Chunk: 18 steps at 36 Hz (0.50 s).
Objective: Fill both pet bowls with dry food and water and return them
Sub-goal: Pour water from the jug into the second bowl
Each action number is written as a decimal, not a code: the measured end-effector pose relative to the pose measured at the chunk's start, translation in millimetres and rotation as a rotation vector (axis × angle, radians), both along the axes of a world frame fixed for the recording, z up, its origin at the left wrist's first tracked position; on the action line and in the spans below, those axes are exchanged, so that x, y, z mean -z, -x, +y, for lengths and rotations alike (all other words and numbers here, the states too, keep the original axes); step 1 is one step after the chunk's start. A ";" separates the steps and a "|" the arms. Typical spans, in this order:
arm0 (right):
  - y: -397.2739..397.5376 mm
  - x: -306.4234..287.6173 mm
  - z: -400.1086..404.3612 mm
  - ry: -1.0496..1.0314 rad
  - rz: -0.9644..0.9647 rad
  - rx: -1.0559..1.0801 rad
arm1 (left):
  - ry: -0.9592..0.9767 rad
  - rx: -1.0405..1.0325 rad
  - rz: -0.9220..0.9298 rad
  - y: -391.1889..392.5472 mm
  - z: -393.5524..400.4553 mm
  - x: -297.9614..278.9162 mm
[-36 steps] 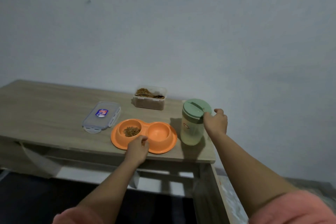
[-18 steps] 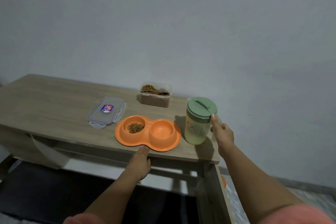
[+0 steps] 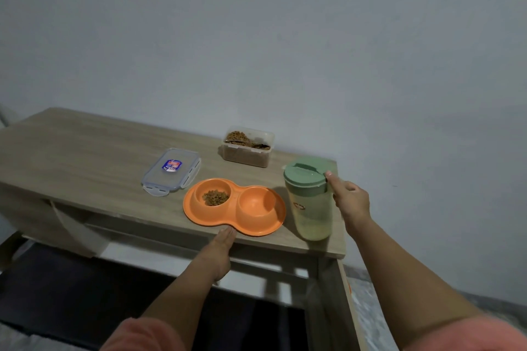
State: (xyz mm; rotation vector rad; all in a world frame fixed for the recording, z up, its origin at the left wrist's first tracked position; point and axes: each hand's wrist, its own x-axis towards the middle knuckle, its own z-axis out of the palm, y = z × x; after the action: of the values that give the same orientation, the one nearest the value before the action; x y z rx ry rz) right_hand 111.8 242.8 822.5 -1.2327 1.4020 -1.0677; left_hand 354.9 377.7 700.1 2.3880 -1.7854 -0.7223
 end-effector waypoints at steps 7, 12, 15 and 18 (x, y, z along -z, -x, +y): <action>-3.5 -21.0 -4.7 0.082 0.253 -0.140 | 0.001 0.013 -0.024 2.6 1.8 2.9; -9.4 -29.5 -7.3 0.105 0.446 -0.171 | -0.007 0.010 -0.015 4.0 1.6 -0.4; -15.3 -34.6 -5.4 0.123 0.538 -0.202 | -0.022 0.022 -0.015 3.3 1.4 -0.3; -22.0 -38.3 -2.3 0.151 0.646 -0.234 | -0.036 0.027 -0.007 2.3 0.9 -0.9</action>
State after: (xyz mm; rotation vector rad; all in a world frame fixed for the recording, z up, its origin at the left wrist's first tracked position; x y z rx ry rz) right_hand 133.8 240.6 860.8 -1.9122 1.6071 -0.6398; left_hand 352.5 378.6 700.9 2.3970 -1.8257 -0.7562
